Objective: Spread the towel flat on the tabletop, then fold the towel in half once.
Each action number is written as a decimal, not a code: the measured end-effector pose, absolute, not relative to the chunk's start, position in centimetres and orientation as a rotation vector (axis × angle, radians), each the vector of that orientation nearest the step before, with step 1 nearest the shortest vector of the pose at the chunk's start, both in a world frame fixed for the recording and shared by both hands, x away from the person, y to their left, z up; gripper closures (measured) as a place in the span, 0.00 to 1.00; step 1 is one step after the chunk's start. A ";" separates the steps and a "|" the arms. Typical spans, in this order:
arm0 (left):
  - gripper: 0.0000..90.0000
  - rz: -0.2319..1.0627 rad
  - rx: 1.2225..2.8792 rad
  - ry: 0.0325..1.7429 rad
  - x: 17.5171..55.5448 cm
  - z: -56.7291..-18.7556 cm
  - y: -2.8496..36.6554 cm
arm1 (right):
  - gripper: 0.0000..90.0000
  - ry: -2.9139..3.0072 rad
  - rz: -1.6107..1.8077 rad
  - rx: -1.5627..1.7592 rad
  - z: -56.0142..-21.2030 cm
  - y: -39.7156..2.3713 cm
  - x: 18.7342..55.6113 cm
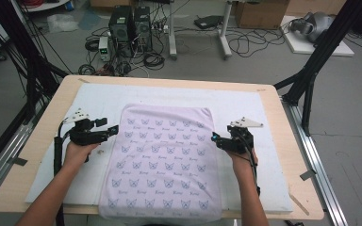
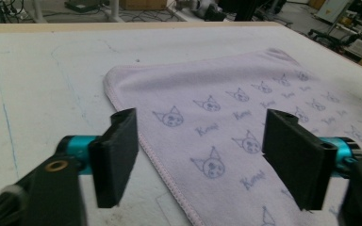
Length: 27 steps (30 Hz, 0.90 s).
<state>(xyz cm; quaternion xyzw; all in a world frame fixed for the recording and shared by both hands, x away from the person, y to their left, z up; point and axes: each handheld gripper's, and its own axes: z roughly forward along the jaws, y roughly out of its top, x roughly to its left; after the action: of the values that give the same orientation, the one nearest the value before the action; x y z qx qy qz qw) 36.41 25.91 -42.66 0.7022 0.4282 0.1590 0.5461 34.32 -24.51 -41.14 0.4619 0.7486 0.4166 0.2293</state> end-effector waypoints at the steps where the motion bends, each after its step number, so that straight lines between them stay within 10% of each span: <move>1: 0.24 0.367 1.654 1.015 36.2 -42.7 26.0 | 0.24 2.072 1.156 1.258 -41.1 -24.5 33.7; 27: 0.23 0.367 1.653 0.932 34.4 -42.8 26.1 | 0.13 2.088 1.216 1.158 -41.9 -24.7 29.8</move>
<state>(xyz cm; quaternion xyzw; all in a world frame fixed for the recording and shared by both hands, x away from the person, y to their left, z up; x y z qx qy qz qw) 34.45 26.07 -42.78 0.7039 0.3969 0.1562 0.5680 29.84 -24.69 -41.85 0.4208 0.7585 0.4418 0.2289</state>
